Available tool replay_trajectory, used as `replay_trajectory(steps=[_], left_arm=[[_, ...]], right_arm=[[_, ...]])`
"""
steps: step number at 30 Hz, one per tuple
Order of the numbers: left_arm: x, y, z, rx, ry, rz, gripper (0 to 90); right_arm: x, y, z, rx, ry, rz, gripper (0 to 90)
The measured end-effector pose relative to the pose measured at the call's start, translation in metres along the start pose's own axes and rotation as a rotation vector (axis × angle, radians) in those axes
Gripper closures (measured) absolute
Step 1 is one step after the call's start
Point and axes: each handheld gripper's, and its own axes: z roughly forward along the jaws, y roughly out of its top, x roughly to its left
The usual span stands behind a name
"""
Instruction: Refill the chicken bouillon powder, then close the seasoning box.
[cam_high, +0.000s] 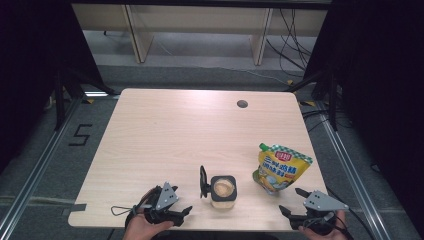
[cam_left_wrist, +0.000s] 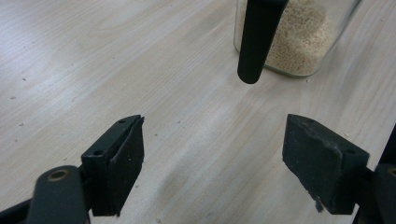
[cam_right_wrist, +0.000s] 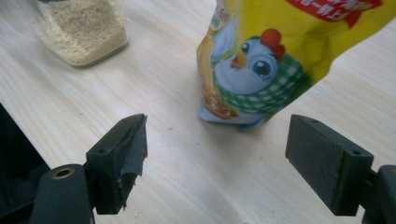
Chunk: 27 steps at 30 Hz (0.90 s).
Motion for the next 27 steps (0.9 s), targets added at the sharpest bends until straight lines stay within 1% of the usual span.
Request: replay_trajectory(steps=[1, 2, 3, 4, 5, 6, 7, 8, 9, 10, 11, 12, 13, 14, 15, 17, 18, 19, 20, 21, 22, 23, 24, 25, 26, 27], left_arm=[[0.001, 0.0, 0.0, -0.002, 0.002, 0.0, 20.5], [0.001, 0.0, 0.0, 0.0, 0.001, -0.004, 20.5], [0.001, 0.0, 0.0, -0.003, -0.001, -0.009, 20.5], [0.001, 0.0, -0.001, -0.003, 0.007, 0.001, 20.5], [0.002, 0.001, -0.001, -0.004, 0.003, 0.017, 20.5], [0.001, 0.001, -0.001, -0.006, -0.002, 0.013, 20.5], [0.0, 0.001, -0.002, -0.009, 0.002, -0.001, 20.5], [0.0, 0.001, -0.002, -0.013, -0.001, 0.005, 20.5], [-0.002, 0.001, -0.002, -0.024, -0.005, -0.017, 20.5], [-0.001, 0.001, -0.002, -0.026, -0.001, -0.016, 20.5], [-0.001, 0.001, -0.002, -0.021, 0.002, -0.009, 20.5], [0.0, 0.002, -0.004, -0.016, -0.006, 0.0, 20.5], [-0.001, 0.002, -0.004, -0.034, -0.008, -0.011, 20.5], [0.002, 0.003, -0.005, -0.018, -0.002, 0.028, 20.5], [0.001, 0.003, -0.005, -0.028, -0.002, 0.0, 20.5], [0.0, 0.003, -0.004, -0.048, -0.009, -0.037, 20.5], [0.001, 0.004, -0.005, -0.051, -0.002, -0.019, 20.5], [0.004, 0.005, -0.007, -0.025, -0.001, 0.008, 20.5], [0.003, 0.004, -0.008, -0.036, 0.0, -0.015, 20.5], [0.002, 0.005, -0.008, -0.047, -0.002, -0.027, 20.7], [0.002, 0.006, -0.009, -0.059, -0.005, -0.039, 21.4], [0.004, 0.007, -0.011, -0.045, -0.001, -0.007, 23.2], [0.003, 0.008, -0.012, -0.063, -0.015, -0.01, 25.8], [0.003, 0.009, -0.013, -0.063, -0.018, -0.015, 28.1], [0.002, 0.009, -0.015, -0.063, -0.009, -0.001, 30.3], [0.002, 0.01, -0.016, -0.079, -0.011, 0.005, 33.7]], right_arm=[[0.003, 0.0, 0.0, 0.008, 0.005, 0.019, 21.4], [0.001, 0.0, 0.001, 0.01, 0.006, -0.009, 21.2], [0.001, 0.0, 0.001, 0.012, 0.005, -0.011, 21.1], [0.002, 0.0, 0.002, 0.023, 0.008, -0.001, 21.1], [0.002, 0.0, 0.002, 0.025, 0.014, -0.002, 21.2], [0.002, -0.001, 0.002, 0.028, 0.013, 0.0, 21.3], [0.002, -0.001, 0.003, 0.03, 0.014, -0.004, 21.3], [0.002, -0.001, 0.003, 0.031, 0.014, -0.017, 21.3], [0.002, -0.001, 0.003, 0.035, 0.013, -0.02, 21.5], [0.002, -0.001, 0.004, 0.038, 0.014, -0.022, 21.5], [0.004, -0.002, 0.004, 0.048, 0.012, -0.007, 21.5], [0.002, -0.002, 0.005, 0.041, 0.013, -0.028, 21.5], [0.002, -0.003, 0.005, 0.051, 0.018, -0.029, 21.5], [0.002, -0.003, 0.005, 0.052, 0.018, -0.032, 21.6], [0.002, -0.003, 0.005, 0.052, 0.018, -0.034, 21.6], [0.002, -0.004, 0.005, 0.057, 0.018, -0.025, 21.6], [0.0, -0.004, 0.005, 0.053, 0.015, -0.041, 21.7], [0.0, -0.004, 0.005, 0.052, 0.012, -0.045, 21.7], [0.0, -0.004, 0.005, 0.053, 0.011, -0.042, 21.7], [0.0, -0.004, 0.005, 0.054, 0.012, -0.039, 21.8], [0.0, -0.004, 0.005, 0.055, 0.012, -0.036, 21.8], [-0.001, -0.004, 0.005, 0.059, 0.012, -0.038, 21.9], [-0.001, -0.004, 0.005, 0.063, 0.01, -0.04, 21.9], [-0.001, -0.004, 0.005, 0.065, 0.01, -0.041, 21.9], [-0.002, -0.004, 0.005, 0.063, 0.006, -0.053, 21.9], [-0.002, -0.004, 0.006, 0.064, 0.006, -0.053, 22.0]])
